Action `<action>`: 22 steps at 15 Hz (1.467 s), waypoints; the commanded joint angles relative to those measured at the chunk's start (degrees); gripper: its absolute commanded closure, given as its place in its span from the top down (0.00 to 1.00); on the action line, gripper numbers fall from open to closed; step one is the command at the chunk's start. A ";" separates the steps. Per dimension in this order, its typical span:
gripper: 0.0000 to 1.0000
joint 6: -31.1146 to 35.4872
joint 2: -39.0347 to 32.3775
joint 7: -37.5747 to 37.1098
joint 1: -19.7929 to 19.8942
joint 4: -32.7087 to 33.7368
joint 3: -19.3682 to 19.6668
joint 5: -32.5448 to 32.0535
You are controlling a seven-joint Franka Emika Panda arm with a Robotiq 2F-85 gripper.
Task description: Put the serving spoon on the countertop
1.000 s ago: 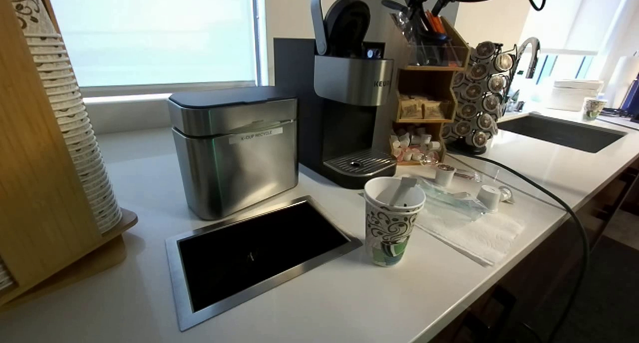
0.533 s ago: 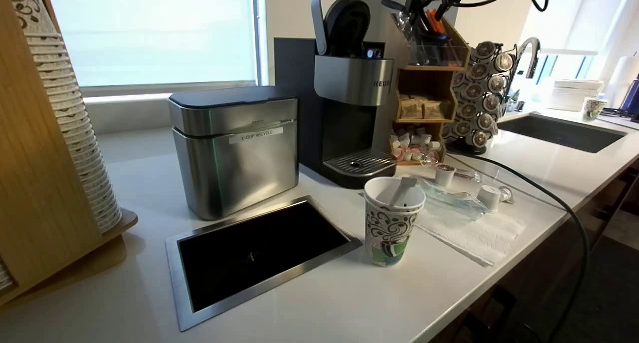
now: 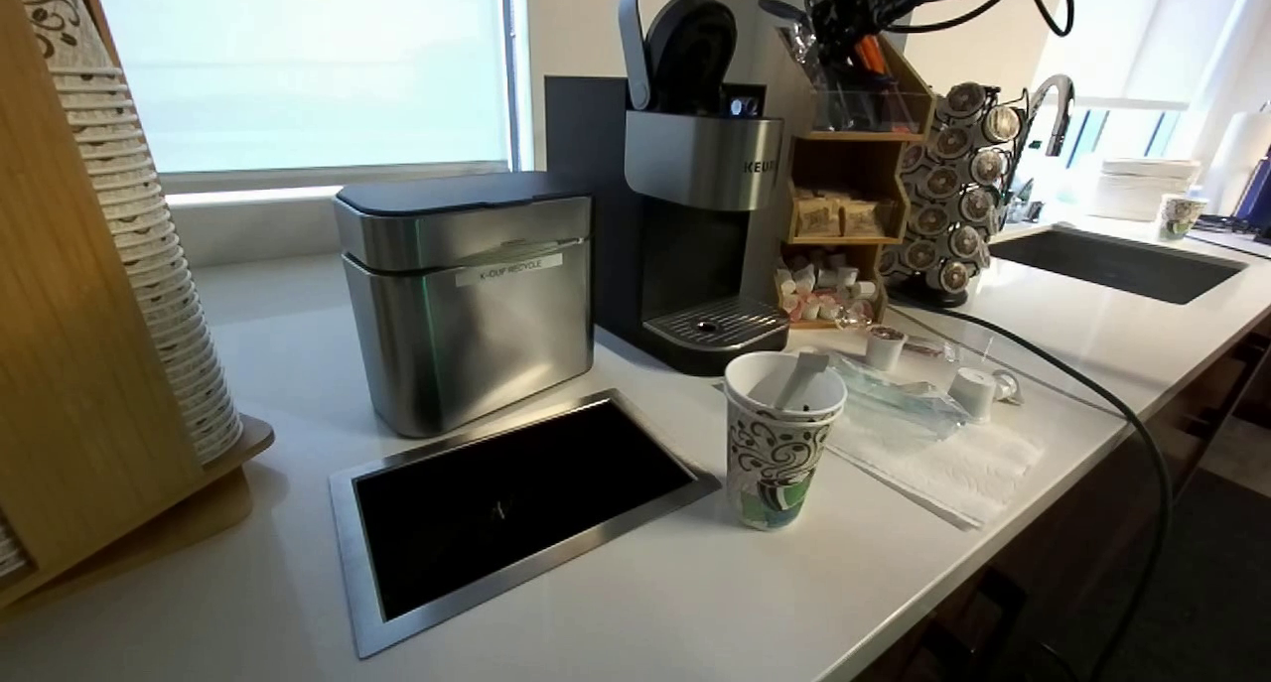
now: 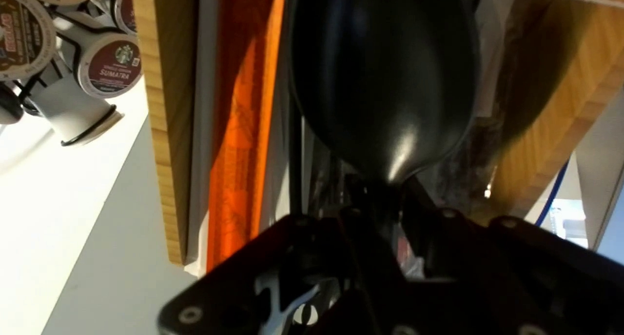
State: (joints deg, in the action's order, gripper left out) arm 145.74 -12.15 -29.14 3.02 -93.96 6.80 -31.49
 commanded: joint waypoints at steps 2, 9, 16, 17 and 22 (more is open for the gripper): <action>0.05 -1.79 -0.05 0.25 -1.95 1.28 1.40 1.03; 0.05 -4.28 12.91 0.72 -3.49 -5.55 0.09 -5.41; 0.05 -20.80 25.88 -14.29 1.07 -19.42 -4.14 -12.81; 0.05 -22.41 27.81 -17.80 1.90 -22.32 -4.78 -14.60; 0.05 -34.43 30.04 -32.94 2.76 -33.20 -8.38 -14.49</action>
State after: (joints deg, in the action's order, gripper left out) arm 116.20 15.94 -53.70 5.11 -119.79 0.80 -45.59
